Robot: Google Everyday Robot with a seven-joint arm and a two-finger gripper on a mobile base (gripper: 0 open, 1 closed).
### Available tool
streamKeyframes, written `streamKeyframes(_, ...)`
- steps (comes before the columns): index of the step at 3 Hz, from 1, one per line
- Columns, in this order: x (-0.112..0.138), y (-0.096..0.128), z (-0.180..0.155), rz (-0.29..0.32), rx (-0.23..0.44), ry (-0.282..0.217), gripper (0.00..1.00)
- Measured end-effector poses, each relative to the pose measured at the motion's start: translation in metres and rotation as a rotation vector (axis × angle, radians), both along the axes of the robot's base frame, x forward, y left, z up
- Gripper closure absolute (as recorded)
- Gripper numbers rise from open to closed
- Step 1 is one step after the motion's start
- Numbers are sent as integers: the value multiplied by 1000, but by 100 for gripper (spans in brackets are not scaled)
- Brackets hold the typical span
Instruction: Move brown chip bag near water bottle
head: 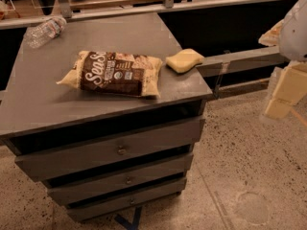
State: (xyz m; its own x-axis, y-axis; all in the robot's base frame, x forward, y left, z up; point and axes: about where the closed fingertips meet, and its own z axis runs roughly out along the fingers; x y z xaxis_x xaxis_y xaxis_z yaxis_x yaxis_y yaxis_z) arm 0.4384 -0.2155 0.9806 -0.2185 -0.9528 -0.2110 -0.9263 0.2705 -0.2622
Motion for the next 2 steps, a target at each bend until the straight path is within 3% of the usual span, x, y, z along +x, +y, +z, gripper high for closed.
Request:
streamKeyframes(1,0,1,2,0,6,-6,0)
streamKeyframes(2,10,9,5,14,103,-15,0)
